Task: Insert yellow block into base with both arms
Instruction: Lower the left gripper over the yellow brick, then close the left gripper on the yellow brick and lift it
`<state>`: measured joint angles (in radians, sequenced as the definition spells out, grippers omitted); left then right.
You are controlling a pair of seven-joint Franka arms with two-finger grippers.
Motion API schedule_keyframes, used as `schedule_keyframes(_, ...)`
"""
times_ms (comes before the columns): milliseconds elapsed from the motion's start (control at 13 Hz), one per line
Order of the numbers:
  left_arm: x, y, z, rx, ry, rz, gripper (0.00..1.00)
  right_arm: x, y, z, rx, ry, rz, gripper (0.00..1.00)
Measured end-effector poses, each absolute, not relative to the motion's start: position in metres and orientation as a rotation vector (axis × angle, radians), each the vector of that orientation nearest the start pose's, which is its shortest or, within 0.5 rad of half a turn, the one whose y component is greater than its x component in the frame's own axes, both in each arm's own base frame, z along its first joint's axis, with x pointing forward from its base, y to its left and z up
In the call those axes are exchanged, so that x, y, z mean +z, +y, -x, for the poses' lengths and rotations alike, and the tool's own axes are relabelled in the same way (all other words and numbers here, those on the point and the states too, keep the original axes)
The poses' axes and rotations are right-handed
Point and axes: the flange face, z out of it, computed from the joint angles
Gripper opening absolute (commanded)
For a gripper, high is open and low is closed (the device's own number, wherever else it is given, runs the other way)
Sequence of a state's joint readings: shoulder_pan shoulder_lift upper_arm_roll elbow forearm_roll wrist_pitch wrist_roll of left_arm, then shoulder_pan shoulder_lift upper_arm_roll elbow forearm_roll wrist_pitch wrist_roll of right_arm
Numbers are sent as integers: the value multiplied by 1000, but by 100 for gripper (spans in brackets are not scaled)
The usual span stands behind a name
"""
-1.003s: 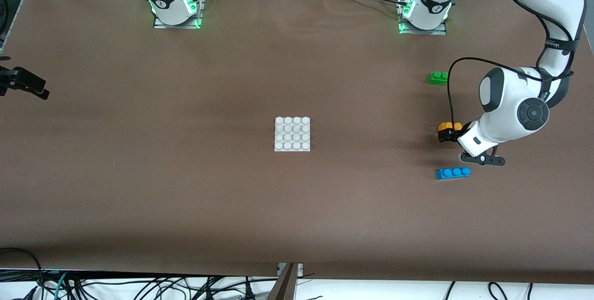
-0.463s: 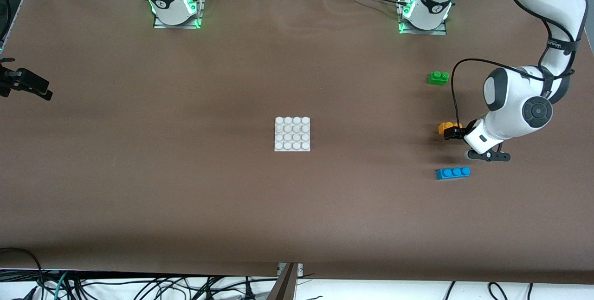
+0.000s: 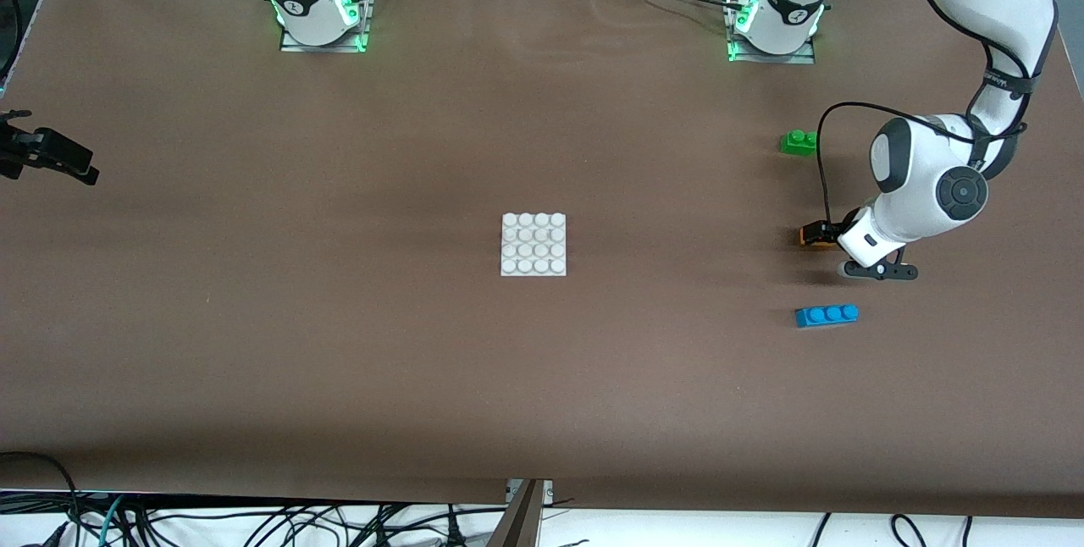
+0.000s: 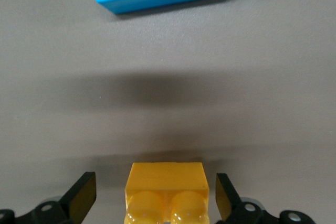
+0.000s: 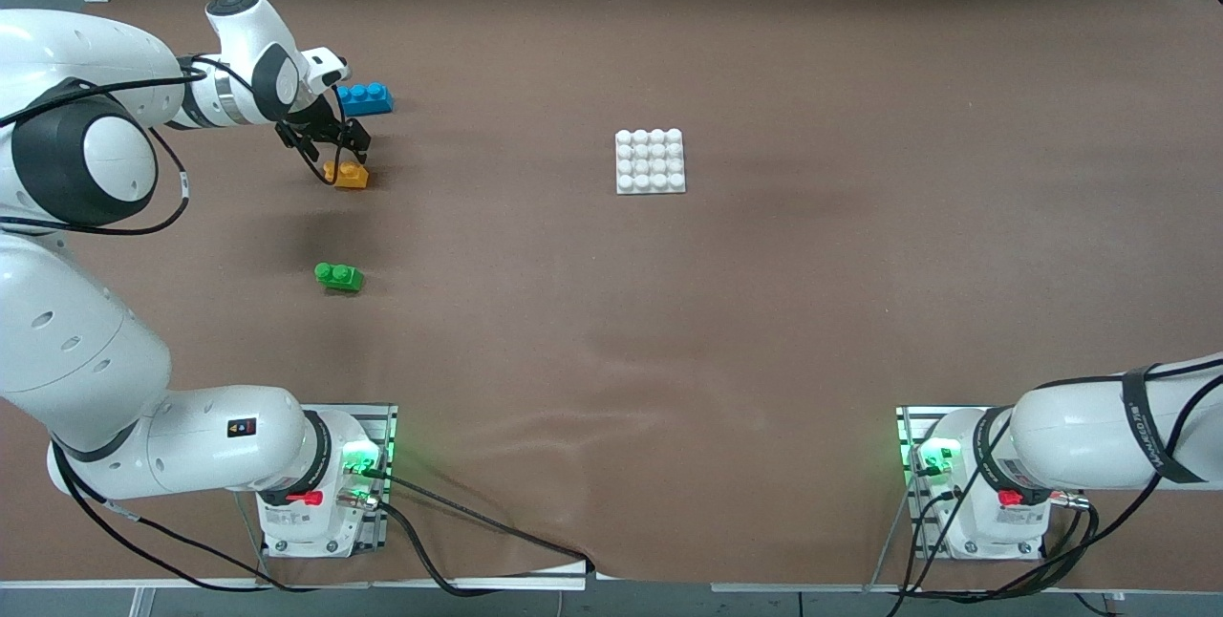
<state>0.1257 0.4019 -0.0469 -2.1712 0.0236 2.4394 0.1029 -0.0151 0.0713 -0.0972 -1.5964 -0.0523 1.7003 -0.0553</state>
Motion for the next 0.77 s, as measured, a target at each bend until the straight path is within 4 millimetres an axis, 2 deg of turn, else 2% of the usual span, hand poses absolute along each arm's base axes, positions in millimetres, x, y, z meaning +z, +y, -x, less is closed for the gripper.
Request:
schedule_keyframes(309,187,43,-539,189,62,3152,99,583,-69,-583,-42,81,3202,100)
schedule_keyframes(463,188,43,-539,183,63,3152,90,580,-69,-584,-35,81,3202,100)
schedule_keyframes(771,190,40,-540,175,68,3153,41,575,-69,-586,-22,81,3202,100)
